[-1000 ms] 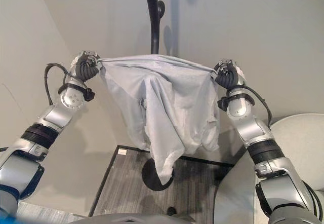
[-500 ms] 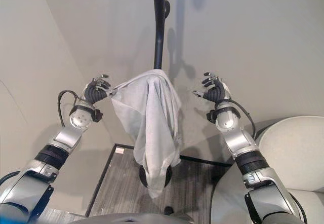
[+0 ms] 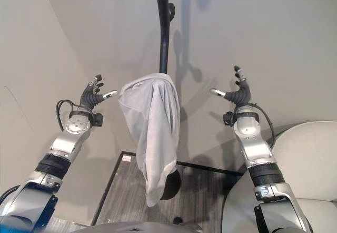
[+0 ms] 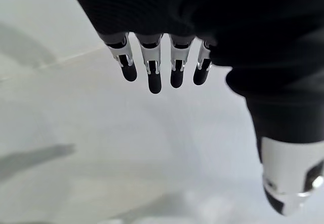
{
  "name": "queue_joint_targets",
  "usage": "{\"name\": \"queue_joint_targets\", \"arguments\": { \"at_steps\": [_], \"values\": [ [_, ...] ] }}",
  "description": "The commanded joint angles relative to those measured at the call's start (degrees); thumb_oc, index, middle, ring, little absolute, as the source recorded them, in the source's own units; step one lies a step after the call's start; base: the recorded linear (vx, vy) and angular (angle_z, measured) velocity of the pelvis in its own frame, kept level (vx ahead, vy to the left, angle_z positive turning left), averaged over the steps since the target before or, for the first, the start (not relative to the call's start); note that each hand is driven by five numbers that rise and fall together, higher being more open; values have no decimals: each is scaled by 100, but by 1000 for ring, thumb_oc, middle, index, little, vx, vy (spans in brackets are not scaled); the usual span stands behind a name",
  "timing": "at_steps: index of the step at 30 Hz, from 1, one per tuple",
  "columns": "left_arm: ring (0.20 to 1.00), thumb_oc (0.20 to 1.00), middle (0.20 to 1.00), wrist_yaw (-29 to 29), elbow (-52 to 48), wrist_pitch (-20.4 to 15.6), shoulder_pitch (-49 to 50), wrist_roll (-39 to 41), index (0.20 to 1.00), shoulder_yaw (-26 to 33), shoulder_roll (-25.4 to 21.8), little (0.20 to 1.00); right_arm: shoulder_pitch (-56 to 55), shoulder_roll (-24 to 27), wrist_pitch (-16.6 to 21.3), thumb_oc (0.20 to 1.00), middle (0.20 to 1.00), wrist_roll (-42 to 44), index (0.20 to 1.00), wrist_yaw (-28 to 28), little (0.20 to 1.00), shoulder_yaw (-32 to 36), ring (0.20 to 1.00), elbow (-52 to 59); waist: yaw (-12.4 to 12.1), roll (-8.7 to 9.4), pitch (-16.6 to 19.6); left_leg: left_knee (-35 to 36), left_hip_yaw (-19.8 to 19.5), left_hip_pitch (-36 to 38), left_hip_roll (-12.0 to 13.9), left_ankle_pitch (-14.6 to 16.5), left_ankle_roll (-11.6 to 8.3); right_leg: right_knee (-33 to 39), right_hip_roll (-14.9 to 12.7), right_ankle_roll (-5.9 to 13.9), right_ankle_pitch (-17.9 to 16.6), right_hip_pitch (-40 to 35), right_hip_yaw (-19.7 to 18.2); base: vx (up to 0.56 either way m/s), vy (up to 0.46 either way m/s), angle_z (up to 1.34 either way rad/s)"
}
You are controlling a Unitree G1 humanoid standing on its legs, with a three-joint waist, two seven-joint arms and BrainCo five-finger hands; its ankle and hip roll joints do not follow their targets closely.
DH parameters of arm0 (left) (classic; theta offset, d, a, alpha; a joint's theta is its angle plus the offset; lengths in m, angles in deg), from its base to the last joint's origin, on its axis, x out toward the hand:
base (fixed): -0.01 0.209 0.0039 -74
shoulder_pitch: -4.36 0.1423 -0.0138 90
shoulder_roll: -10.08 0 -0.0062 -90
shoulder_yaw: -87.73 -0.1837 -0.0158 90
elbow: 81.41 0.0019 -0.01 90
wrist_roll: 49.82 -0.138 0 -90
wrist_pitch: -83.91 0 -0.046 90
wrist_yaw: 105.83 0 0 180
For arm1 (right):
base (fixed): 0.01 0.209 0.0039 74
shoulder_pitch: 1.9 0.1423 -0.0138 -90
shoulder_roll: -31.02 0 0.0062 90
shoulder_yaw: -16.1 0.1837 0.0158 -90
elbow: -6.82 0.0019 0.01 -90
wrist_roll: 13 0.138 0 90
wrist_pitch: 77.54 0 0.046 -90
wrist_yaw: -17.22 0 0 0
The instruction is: Hang the clothes on the sofa on the clothes rack.
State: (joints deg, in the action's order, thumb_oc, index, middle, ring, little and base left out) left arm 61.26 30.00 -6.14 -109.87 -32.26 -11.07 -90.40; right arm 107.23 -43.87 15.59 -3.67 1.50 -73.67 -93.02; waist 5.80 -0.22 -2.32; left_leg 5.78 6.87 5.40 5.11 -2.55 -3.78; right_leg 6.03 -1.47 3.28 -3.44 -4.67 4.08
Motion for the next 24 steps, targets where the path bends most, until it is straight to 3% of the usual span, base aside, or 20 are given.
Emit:
{"name": "queue_joint_targets", "arguments": {
  "at_steps": [1, 7, 9, 11, 14, 17, 21, 22, 24],
  "values": [
    [1000, 1000, 1000, 83, -189, -645, -72, 670, 1000, 441, -394, 1000, -104, -14, 631, 1000, 1000, 381, 1000, 34, 1000, 507, 1000, 362, -190, 270, 320, -78, 161, 561, 217, 766, -180, -103, -805, 746, 135, 25, 226, 31, -32, 4],
    [1000, 1000, 1000, 175, -846, -921, 1110, 819, 1000, 1736, -747, 1000, -968, 173, 792, 1000, 1000, 202, 1000, 428, 1000, 1344, 1000, 987, -224, 223, 340, -78, 156, 580, 284, 755, -227, -103, -754, 702, 197, -10, 238, 36, -28, 5],
    [1000, 1000, 1000, 278, -989, -964, 1612, 866, 1000, 2135, -712, 1000, -1345, 137, 824, 1000, 1000, 318, 1000, 736, 1000, 1461, 1000, 1029, -253, 221, 289, -78, 147, 550, 298, 729, -237, -103, -744, 692, 193, 19, 255, 0, 0, 0],
    [1000, 1000, 1000, 613, -993, -894, 2582, 837, 1000, 2510, -314, 1000, -2124, -84, 808, 1000, 1000, 371, 1000, 1182, 1000, 1565, 1000, 951, -266, 209, 230, -78, 128, 492, 312, 702, -233, -110, -751, 680, 189, 55, 270, -10, 0, 2],
    [1000, 1000, 1000, 860, -538, -831, 3256, 761, 1000, 2507, 94, 1000, -2736, -456, 860, 1000, 1000, 498, 1000, 1423, 1000, 1557, 1000, 770, -259, 197, 147, -78, 127, 459, 299, 655, -217, -121, -764, 662, 157, 77, 281, -34, 19, 9],
    [1000, 1000, 1000, 1205, 740, -565, 3890, 1301, 1000, 2424, 969, 1000, -3438, -875, 698, 1000, 1000, 278, 1000, 1693, 1000, 1323, 1000, 3, -234, 167, 34, -78, 96, 396, 282, 664, -183, -140, -784, 669, 178, 143, 304, -45, 48, 2],
    [1000, 1000, 1000, 1483, 2272, -435, 4174, 259, 1000, 1771, 1245, 1000, -3516, -1076, 487, 1000, 1000, -195, 1000, 1696, 1000, 772, 1000, -1769, -233, 158, -57, -78, 73, 321, 234, 632, -142, -166, -823, 699, 140, 223, 318, -55, 63, 5],
    [1000, 1000, 1000, 1413, 2780, -432, 4121, -448, 1000, 1398, 1187, 1000, -3349, -1129, 372, 1000, 1000, -360, 1000, 1508, 1000, 508, 1000, -2758, -245, 166, -67, -78, 70, 315, 210, 642, -126, -170, -834, 706, 135, 234, 310, -33, 47, 4],
    [1000, 1000, 1000, 1469, 3073, -405, 4018, -641, 1000, 1241, 1182, 1000, -3199, -1139, 342, 1000, 1000, -420, 1000, 1406, 1000, 365, 1000, -3314, -250, 176, -82, -78, 74, 289, 199, 628, -118, -178, -838, 713, 130, 260, 308, -12, 24, 2]
  ]
}}
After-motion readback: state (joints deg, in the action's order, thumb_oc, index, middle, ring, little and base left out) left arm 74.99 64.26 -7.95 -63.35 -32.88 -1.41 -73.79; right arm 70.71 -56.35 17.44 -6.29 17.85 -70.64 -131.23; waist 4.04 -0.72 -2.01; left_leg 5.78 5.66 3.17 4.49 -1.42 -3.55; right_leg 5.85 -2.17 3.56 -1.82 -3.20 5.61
